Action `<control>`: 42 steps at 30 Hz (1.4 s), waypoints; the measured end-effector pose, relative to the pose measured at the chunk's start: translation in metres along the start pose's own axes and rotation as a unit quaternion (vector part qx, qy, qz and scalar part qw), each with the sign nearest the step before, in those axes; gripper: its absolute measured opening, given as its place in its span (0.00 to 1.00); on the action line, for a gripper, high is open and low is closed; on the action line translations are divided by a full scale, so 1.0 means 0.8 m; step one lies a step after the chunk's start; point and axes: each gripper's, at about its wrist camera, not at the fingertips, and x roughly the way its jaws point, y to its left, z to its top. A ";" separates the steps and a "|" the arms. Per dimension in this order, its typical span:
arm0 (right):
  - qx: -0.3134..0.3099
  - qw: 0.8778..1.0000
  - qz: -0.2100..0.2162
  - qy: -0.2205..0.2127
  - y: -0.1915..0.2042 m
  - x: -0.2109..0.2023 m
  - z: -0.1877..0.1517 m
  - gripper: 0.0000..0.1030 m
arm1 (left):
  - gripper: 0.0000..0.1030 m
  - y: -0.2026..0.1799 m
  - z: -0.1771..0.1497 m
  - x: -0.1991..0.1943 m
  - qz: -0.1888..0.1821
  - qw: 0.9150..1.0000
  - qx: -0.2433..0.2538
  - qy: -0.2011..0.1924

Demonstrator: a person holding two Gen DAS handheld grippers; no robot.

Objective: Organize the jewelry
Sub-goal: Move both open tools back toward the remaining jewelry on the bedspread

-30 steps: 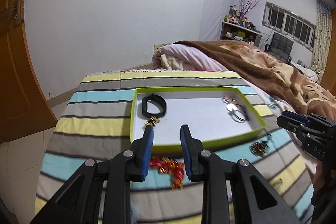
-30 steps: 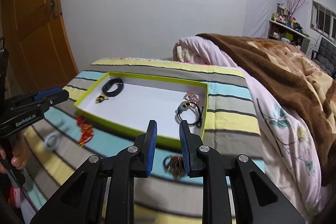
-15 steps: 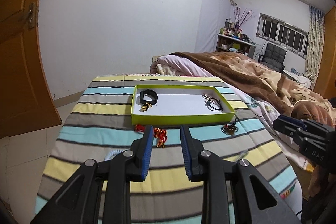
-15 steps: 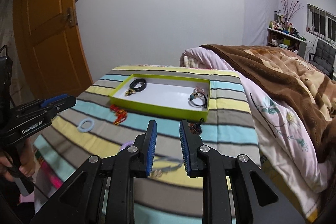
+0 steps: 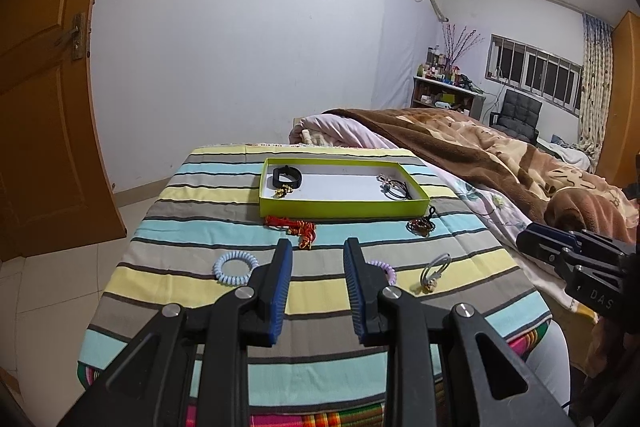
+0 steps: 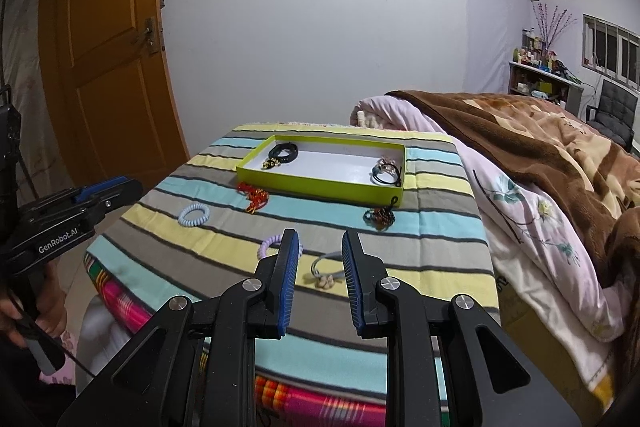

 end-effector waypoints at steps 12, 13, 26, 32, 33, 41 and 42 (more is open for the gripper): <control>0.008 1.000 0.000 0.007 -0.003 0.001 -0.010 0.23 | 0.27 0.005 -0.014 -0.006 0.001 1.000 -0.007 0.002; 0.008 1.000 0.000 0.008 -0.003 0.002 -0.010 0.23 | 0.27 0.005 -0.015 -0.006 0.001 1.000 -0.007 0.003; 0.012 1.000 -0.003 0.016 -0.010 0.018 -0.008 0.25 | 0.27 0.008 -0.016 0.011 0.000 1.000 -0.007 0.012; 0.014 1.000 -0.005 0.026 -0.017 0.038 -0.006 0.28 | 0.29 0.008 -0.012 0.033 -0.006 1.000 -0.003 0.022; 0.015 0.999 -0.005 0.028 -0.019 0.042 -0.006 0.28 | 0.29 0.008 -0.012 0.037 -0.006 1.000 -0.003 0.024; 0.022 0.999 -0.008 0.048 -0.036 0.082 0.001 0.28 | 0.29 0.006 -0.007 0.078 -0.012 0.999 -0.001 0.043; 0.022 0.998 -0.009 0.050 -0.038 0.088 0.002 0.28 | 0.29 0.006 -0.006 0.084 -0.013 0.999 -0.001 0.045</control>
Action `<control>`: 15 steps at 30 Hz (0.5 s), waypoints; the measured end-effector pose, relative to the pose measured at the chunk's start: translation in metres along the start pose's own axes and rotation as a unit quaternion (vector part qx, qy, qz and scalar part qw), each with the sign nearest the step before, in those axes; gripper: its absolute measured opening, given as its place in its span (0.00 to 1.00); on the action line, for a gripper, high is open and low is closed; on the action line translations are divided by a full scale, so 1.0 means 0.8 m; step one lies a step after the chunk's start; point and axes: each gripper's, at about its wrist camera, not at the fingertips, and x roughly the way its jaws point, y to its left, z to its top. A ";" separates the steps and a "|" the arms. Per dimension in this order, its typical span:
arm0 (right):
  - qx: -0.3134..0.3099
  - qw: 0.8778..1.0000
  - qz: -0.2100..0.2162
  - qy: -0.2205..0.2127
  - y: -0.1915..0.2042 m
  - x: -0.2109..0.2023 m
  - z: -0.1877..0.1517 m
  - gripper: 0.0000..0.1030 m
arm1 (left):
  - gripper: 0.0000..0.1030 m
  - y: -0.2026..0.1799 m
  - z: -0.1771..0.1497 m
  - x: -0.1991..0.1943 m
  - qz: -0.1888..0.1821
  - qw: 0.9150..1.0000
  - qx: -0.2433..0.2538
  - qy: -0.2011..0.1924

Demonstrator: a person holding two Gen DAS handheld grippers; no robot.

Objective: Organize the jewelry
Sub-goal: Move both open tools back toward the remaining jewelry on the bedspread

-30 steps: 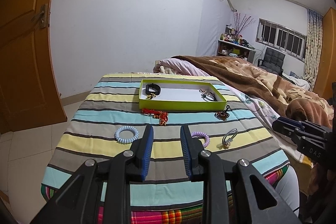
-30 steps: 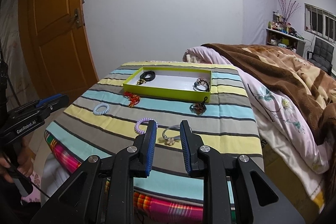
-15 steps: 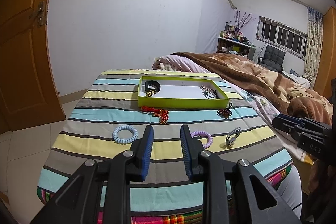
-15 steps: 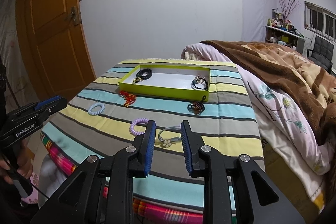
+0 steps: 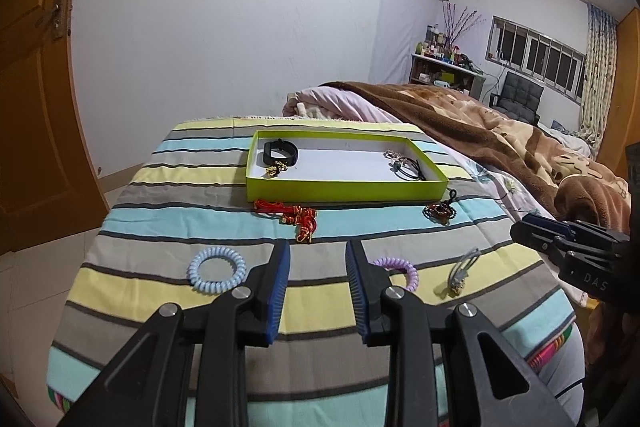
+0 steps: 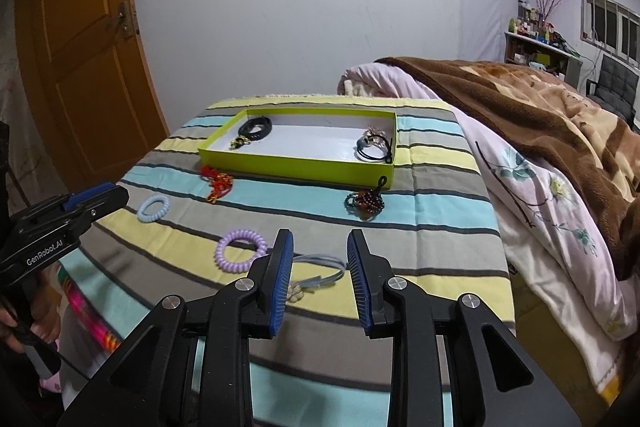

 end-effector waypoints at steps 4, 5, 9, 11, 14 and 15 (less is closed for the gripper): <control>0.003 1.000 -0.003 0.008 -0.010 0.022 0.007 0.28 | 0.29 0.002 0.005 0.022 -0.004 1.000 0.003 0.010; 0.004 1.000 -0.004 0.010 -0.012 0.027 0.009 0.28 | 0.29 0.002 0.007 0.028 -0.004 1.000 0.004 0.012; 0.010 1.000 -0.008 0.021 -0.024 0.051 0.014 0.28 | 0.29 0.004 0.011 0.050 -0.005 1.000 0.006 0.021; 0.012 1.000 -0.009 0.027 -0.029 0.062 0.016 0.28 | 0.29 0.005 0.012 0.061 -0.007 1.000 0.005 0.026; 0.011 0.999 -0.012 0.039 -0.036 0.081 0.021 0.28 | 0.29 0.007 0.016 0.078 -0.010 0.999 0.004 0.037; 0.011 0.999 -0.012 0.042 -0.038 0.086 0.022 0.28 | 0.29 0.008 0.017 0.084 -0.010 0.999 0.003 0.041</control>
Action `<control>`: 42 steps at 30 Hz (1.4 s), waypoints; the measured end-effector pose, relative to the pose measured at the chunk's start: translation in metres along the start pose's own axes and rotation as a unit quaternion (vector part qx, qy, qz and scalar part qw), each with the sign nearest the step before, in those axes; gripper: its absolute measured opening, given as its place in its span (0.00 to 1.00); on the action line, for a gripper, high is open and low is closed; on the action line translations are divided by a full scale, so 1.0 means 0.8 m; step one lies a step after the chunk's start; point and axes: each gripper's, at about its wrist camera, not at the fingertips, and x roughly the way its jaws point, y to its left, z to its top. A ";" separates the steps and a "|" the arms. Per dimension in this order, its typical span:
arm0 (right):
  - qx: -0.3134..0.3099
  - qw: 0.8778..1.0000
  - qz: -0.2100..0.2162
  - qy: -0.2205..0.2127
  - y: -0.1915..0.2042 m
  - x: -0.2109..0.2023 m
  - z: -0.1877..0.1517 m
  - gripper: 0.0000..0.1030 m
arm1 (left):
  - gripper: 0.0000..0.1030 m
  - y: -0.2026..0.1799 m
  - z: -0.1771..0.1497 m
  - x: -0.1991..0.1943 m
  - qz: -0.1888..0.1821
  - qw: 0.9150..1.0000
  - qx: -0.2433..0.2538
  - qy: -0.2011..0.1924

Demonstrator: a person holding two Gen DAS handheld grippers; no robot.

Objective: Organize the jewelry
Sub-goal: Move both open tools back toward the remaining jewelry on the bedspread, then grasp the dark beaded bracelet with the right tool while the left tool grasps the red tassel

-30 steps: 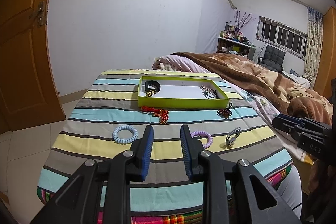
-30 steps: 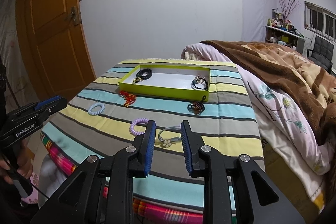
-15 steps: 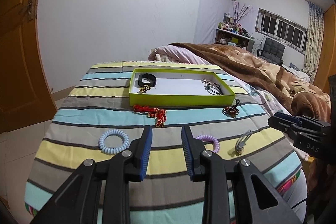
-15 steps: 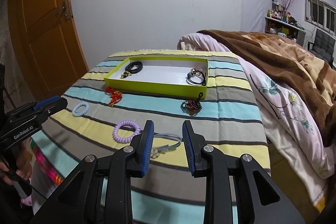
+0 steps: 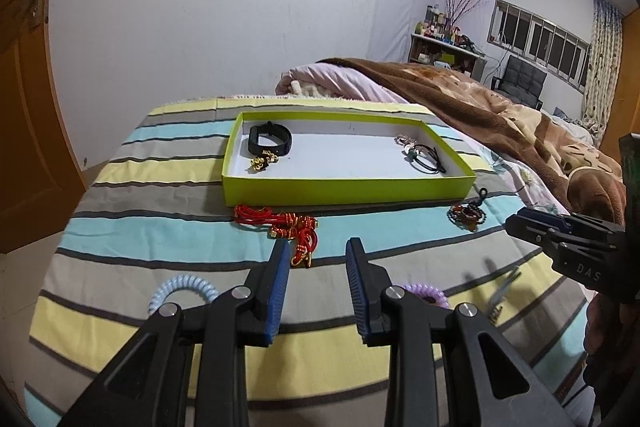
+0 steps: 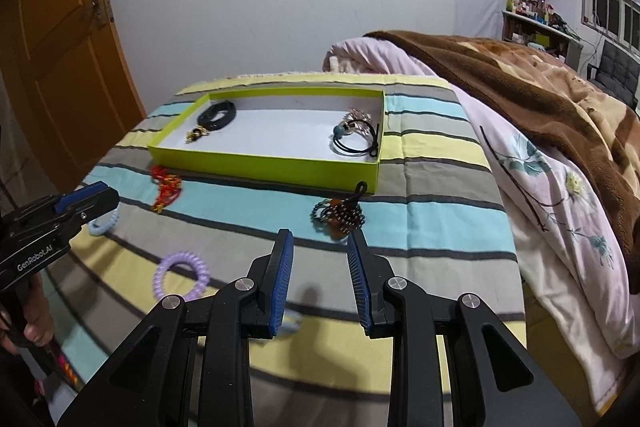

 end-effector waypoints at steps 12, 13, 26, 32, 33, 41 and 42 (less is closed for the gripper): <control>0.009 0.999 0.005 0.044 -0.017 0.059 0.018 0.28 | 0.29 0.001 0.010 0.052 0.000 0.998 0.004 0.056; 0.009 0.999 0.005 0.046 -0.018 0.062 0.019 0.28 | 0.29 0.001 0.010 0.056 0.000 0.998 0.003 0.060; 0.010 0.999 0.005 0.039 -0.025 0.069 0.030 0.29 | 0.29 0.005 0.008 0.083 0.019 0.995 -0.005 0.100; 0.021 0.998 0.010 0.051 -0.032 0.080 0.030 0.29 | 0.12 0.008 0.009 0.085 0.020 0.995 -0.007 0.101; 0.022 0.998 0.013 0.052 -0.033 0.081 0.031 0.29 | 0.12 0.009 0.010 0.084 0.018 0.995 -0.009 0.100; 0.032 0.997 0.028 0.066 -0.036 0.091 0.033 0.29 | 0.11 0.009 0.005 0.063 -0.006 0.997 -0.012 0.079; 0.032 0.997 0.030 0.066 -0.036 0.090 0.032 0.28 | 0.11 0.009 0.003 0.060 -0.011 0.997 -0.013 0.077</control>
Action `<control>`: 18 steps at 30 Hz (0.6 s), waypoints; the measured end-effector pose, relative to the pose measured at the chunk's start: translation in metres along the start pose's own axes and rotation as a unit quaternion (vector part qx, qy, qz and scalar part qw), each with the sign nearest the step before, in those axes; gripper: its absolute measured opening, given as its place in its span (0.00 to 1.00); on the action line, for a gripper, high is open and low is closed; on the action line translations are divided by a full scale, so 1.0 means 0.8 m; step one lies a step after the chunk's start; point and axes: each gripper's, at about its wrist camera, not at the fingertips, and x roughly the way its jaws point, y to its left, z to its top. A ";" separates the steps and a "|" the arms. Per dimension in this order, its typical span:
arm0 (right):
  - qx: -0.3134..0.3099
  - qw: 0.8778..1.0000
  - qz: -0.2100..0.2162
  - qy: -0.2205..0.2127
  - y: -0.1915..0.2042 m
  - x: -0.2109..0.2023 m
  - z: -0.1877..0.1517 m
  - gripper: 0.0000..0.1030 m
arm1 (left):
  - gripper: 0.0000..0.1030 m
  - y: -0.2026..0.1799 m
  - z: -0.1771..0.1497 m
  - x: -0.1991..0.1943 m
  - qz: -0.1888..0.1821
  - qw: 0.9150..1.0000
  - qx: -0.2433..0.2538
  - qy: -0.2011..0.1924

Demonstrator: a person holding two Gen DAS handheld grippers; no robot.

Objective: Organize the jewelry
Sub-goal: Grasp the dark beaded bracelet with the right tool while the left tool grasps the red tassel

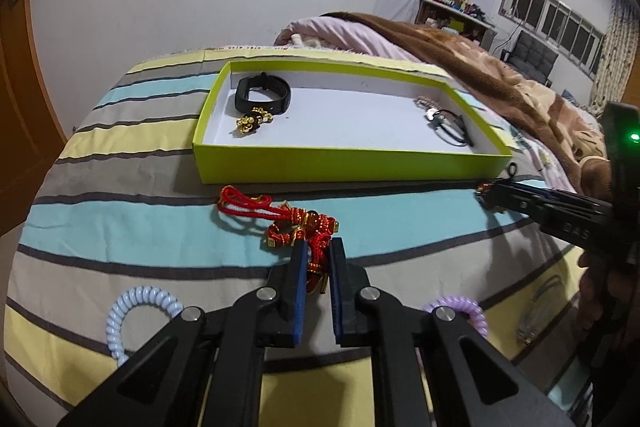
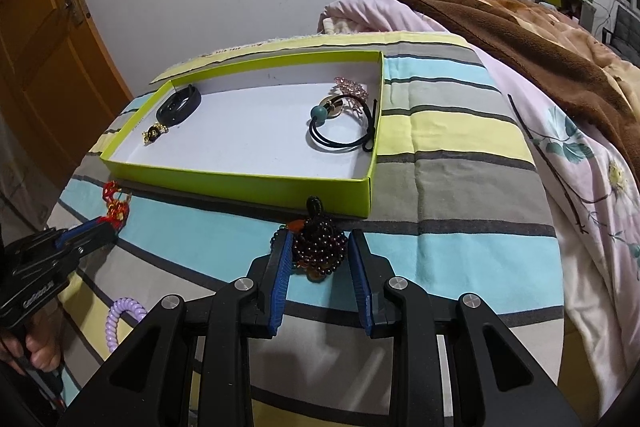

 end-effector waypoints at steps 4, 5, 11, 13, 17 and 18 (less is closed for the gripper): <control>-0.008 1.000 0.003 -0.002 0.004 -0.005 -0.004 0.23 | 0.10 -0.001 -0.008 -0.016 -0.015 1.000 0.000 -0.011; -0.010 1.000 0.005 -0.004 0.006 -0.007 -0.006 0.21 | 0.10 -0.002 -0.009 -0.021 -0.018 1.000 0.000 -0.015; -0.008 1.000 0.012 -0.020 0.012 -0.032 -0.016 0.19 | 0.10 -0.005 -0.012 -0.051 -0.024 0.999 0.004 -0.038; -0.006 1.000 0.013 -0.025 0.013 -0.042 -0.019 0.19 | 0.10 -0.008 -0.013 -0.061 -0.025 0.999 0.006 -0.044; -0.004 0.999 0.017 -0.040 0.018 -0.068 -0.027 0.19 | 0.10 -0.012 -0.013 -0.077 -0.027 0.998 0.006 -0.057; -0.004 0.999 0.017 -0.046 0.020 -0.077 -0.029 0.19 | 0.10 -0.013 -0.013 -0.082 -0.027 0.998 0.006 -0.061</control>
